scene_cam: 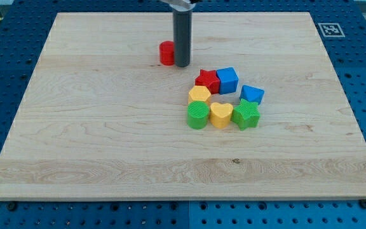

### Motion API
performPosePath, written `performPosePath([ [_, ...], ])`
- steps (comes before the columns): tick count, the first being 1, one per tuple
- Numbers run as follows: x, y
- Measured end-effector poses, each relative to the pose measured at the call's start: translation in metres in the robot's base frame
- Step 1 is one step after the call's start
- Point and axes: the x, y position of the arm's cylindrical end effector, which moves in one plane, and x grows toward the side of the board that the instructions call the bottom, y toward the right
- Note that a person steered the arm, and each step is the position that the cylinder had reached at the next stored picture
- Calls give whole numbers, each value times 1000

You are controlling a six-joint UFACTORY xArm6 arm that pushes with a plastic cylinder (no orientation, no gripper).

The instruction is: Slide the red circle towards the top left side of the board

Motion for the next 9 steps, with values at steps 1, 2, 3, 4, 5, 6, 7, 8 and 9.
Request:
performPosePath([
  [1, 0, -25],
  [2, -5, -5],
  [3, -5, 0],
  [4, -9, -41],
  [5, -10, -75],
  [6, -10, -61],
  [7, -10, -31],
  [8, -19, -14],
  [9, -53, -62],
])
